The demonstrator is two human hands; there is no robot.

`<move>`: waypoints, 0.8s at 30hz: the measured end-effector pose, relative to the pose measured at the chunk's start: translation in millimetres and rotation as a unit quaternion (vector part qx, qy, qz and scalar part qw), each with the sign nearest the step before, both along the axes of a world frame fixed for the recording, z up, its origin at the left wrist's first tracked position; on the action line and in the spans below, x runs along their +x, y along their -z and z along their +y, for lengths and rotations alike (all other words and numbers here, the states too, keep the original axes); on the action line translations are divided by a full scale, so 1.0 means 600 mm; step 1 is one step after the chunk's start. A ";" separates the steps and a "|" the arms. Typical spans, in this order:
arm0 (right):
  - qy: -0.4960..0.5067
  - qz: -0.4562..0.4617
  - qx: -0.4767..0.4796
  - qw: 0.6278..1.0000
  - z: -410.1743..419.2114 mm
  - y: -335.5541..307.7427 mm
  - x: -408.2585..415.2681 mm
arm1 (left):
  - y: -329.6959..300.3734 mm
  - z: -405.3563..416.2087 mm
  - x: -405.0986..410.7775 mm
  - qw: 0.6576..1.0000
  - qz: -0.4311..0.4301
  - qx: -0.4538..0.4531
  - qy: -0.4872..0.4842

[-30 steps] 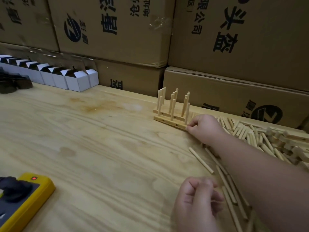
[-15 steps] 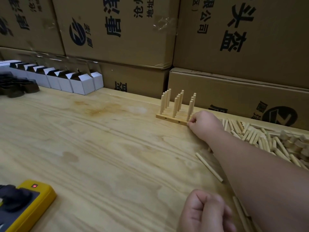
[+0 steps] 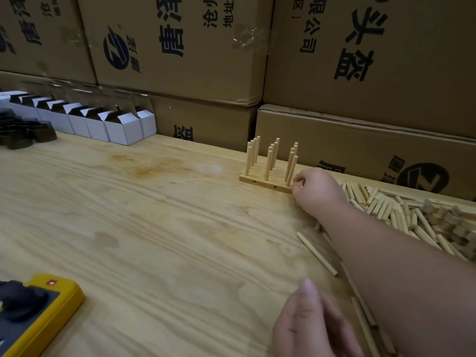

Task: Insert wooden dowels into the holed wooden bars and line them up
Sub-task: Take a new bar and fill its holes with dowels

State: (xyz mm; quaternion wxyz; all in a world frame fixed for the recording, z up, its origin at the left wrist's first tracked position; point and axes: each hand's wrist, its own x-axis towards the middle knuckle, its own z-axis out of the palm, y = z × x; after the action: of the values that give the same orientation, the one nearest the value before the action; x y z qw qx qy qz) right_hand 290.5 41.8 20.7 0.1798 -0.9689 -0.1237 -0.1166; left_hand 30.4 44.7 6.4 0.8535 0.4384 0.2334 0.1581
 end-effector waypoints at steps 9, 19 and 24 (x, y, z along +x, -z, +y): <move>-0.068 -0.048 0.223 0.971 -0.121 -0.029 -0.246 | 0.009 -0.013 -0.016 0.995 -0.077 -0.015 0.067; 0.068 -0.061 0.237 0.967 -0.334 0.021 -0.498 | 0.011 -0.035 -0.034 0.974 -0.104 0.161 0.118; 0.142 -0.068 0.128 0.979 -0.368 -0.001 -0.501 | 0.009 -0.031 -0.045 0.949 -0.106 0.275 0.112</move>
State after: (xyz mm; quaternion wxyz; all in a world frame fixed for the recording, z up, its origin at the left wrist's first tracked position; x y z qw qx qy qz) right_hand -10.0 -179.3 21.4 0.2755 -0.9354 0.0187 -0.2211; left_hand 3.4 26.0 1.2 0.7321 0.6597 0.0388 0.1652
